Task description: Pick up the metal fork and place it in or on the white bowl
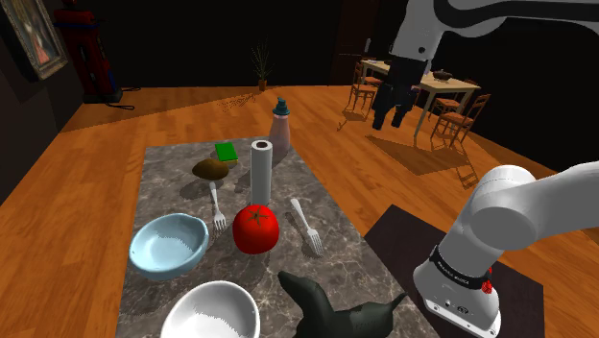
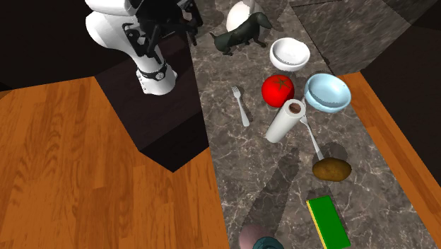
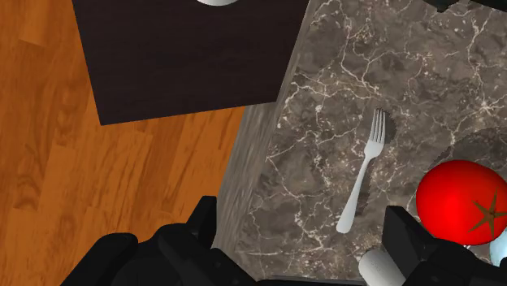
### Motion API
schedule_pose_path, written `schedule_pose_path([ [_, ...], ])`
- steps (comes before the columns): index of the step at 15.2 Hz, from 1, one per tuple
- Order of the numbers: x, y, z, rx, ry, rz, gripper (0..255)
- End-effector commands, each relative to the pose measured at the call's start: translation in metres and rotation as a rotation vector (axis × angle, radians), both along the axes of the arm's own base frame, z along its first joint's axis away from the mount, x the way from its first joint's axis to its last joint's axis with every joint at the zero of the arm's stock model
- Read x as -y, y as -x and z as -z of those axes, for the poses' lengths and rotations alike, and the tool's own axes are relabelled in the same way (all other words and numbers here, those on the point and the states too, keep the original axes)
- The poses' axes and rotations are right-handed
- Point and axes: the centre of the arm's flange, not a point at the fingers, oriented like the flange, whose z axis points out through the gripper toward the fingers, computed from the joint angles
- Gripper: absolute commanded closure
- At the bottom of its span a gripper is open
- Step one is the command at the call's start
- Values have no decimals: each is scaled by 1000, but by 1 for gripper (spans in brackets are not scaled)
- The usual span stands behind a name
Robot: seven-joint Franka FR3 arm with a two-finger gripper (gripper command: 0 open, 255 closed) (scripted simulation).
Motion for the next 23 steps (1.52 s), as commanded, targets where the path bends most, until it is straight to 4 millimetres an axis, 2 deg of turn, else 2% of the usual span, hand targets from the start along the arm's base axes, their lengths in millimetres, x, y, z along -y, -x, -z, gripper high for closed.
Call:
schedule_pose_path([
  [1,0,0,0,0,0,0,0],
  [12,-99,-21,112,67,93,111,0],
  [23,-183,-61,231,134,185,222,0],
])
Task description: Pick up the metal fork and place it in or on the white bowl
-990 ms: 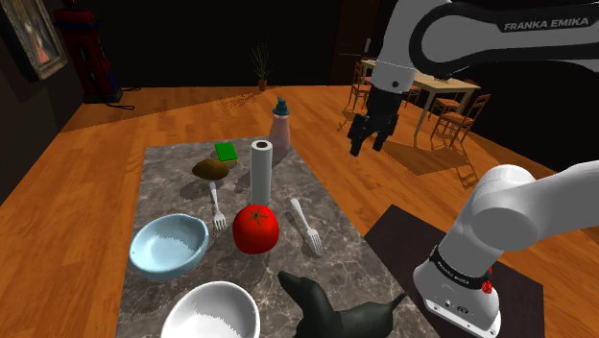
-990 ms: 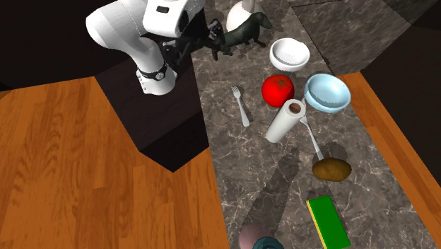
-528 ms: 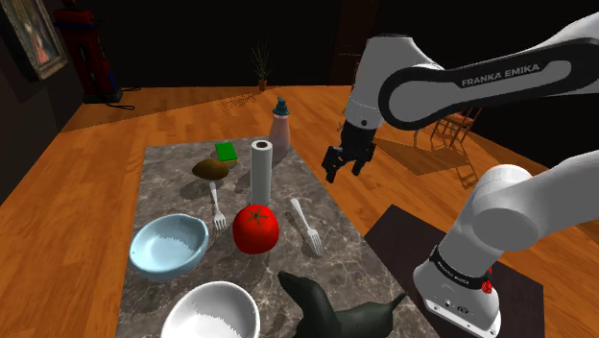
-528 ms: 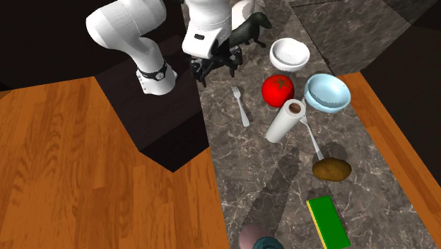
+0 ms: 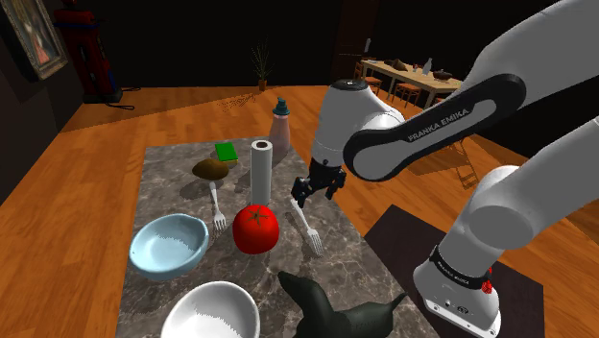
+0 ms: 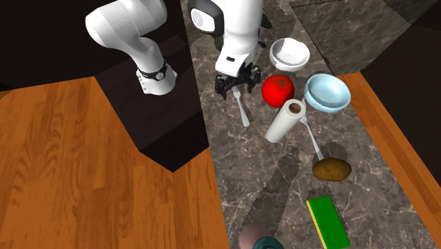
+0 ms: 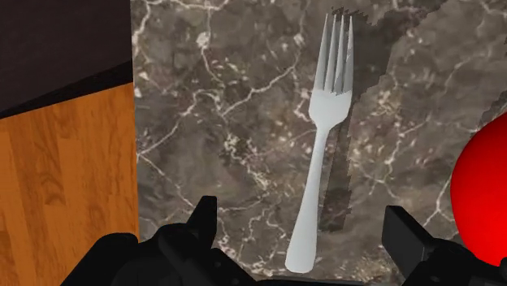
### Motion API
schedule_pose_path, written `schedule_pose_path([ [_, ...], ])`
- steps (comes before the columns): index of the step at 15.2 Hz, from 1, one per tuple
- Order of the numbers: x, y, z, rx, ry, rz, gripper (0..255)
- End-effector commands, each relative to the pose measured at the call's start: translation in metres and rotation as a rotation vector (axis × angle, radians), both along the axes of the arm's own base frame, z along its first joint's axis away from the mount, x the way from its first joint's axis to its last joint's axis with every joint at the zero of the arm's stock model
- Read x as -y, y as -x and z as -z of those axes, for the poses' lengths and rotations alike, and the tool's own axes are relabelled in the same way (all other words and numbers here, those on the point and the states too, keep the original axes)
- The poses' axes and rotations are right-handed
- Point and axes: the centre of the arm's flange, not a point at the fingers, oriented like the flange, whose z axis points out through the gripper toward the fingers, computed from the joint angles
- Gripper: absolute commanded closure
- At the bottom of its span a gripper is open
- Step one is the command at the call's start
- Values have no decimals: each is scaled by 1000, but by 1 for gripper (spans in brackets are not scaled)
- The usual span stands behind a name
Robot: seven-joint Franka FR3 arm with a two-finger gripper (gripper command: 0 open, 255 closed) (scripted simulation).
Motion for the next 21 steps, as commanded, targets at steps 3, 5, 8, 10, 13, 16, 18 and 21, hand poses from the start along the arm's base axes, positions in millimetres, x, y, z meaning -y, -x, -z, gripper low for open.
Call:
schedule_pose_path([
  [3,-19,-10,36,20,19,29,0],
  [5,-18,-11,46,20,19,29,0],
  [8,-17,-13,62,20,19,29,0],
  [10,-16,-15,70,20,19,29,0],
  [13,-16,-15,70,20,19,29,0],
  [16,-16,-15,70,20,19,29,0],
  [18,-16,-15,70,20,19,29,255],
  [21,-16,-15,70,20,19,29,255],
])
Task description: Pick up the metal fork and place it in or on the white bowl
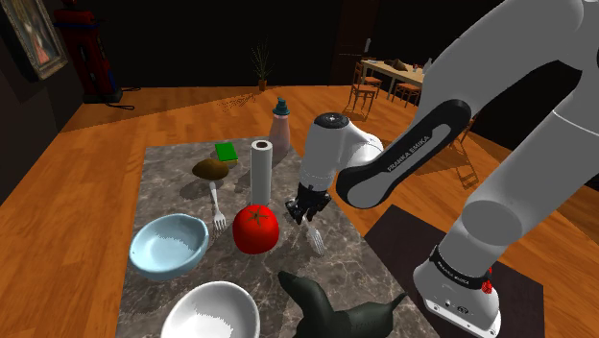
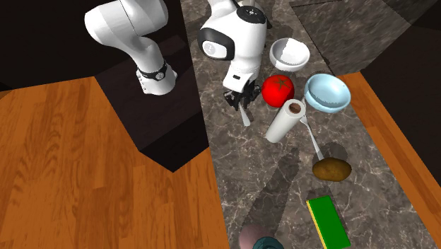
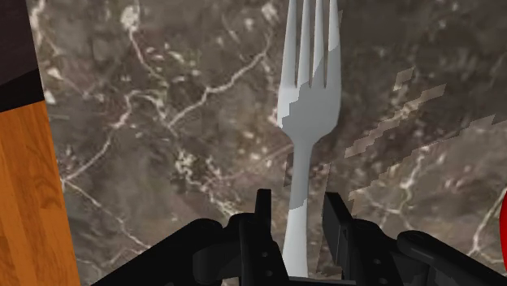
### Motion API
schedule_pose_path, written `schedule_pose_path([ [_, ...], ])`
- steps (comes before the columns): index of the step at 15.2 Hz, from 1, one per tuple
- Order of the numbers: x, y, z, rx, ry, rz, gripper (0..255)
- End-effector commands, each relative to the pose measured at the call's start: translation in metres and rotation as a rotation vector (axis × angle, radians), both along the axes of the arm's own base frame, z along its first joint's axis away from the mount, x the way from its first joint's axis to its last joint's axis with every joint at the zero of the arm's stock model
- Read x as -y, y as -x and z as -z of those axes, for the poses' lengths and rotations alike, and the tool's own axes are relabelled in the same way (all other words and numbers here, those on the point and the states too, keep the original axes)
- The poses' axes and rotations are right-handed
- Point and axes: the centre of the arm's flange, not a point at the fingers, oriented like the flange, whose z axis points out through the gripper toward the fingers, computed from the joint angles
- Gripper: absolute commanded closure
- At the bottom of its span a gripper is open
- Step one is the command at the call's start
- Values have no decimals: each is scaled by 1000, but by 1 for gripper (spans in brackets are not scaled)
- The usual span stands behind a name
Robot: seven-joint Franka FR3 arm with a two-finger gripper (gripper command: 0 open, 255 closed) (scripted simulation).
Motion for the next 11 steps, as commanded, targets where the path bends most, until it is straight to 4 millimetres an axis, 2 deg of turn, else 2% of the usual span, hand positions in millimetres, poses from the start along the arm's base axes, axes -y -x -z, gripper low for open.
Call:
schedule_pose_path([
  [1,0,0,0,0,0,0,255],
  [6,0,0,0,0,0,0,255],
  [11,0,0,-26,0,0,0,255],
])
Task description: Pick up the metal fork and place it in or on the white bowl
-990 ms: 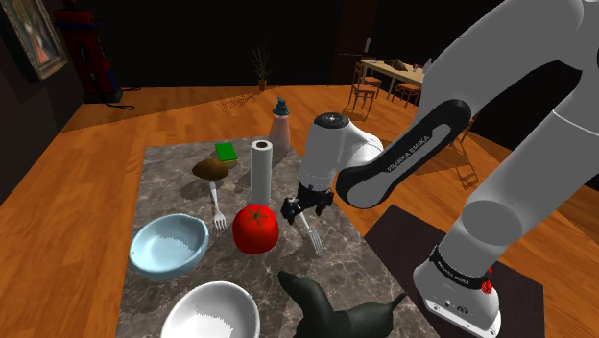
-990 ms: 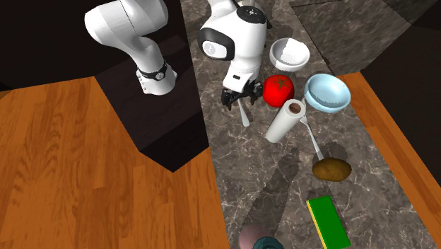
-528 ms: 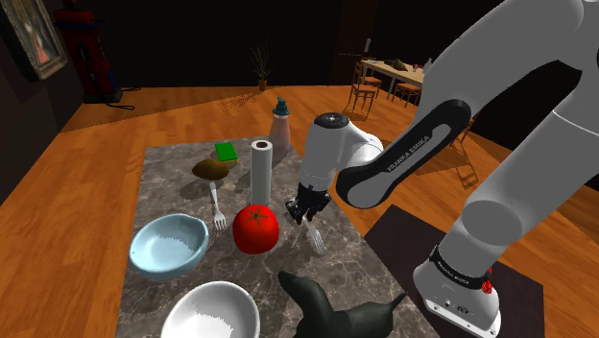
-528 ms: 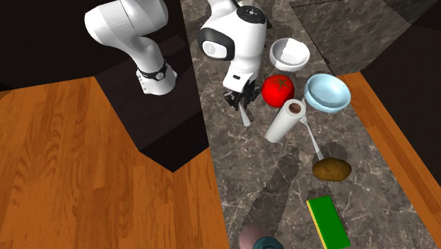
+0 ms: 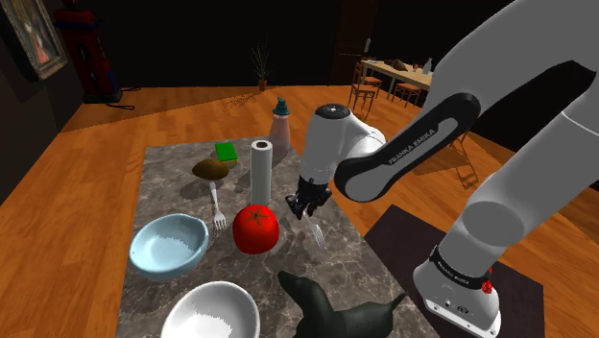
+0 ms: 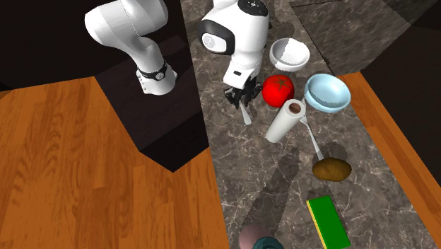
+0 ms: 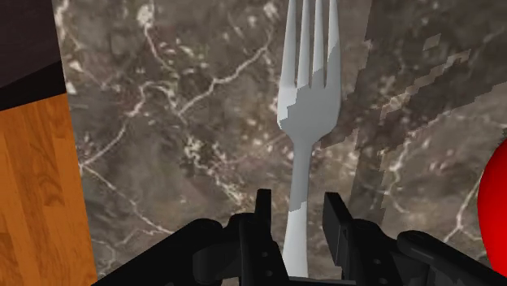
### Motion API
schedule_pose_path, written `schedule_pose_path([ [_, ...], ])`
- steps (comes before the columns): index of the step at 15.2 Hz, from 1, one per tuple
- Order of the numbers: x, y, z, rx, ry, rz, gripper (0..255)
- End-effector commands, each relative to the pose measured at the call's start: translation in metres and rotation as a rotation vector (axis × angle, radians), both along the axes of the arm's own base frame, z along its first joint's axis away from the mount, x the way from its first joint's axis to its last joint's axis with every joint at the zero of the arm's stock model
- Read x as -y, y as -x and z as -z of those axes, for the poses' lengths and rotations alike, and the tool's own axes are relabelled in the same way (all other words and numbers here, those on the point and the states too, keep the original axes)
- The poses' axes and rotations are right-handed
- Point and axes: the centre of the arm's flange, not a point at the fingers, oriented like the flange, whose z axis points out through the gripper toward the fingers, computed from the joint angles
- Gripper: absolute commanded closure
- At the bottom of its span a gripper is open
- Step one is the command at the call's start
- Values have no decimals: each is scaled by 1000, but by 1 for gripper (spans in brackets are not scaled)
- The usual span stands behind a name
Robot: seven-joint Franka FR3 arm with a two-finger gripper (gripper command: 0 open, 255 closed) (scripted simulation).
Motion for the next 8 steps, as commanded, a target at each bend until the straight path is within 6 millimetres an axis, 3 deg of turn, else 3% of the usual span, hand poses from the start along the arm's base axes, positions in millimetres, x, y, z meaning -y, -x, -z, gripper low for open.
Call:
schedule_pose_path([
  [1,-1,2,-13,0,-1,0,255],
  [8,-1,2,-50,0,-1,0,255],
])
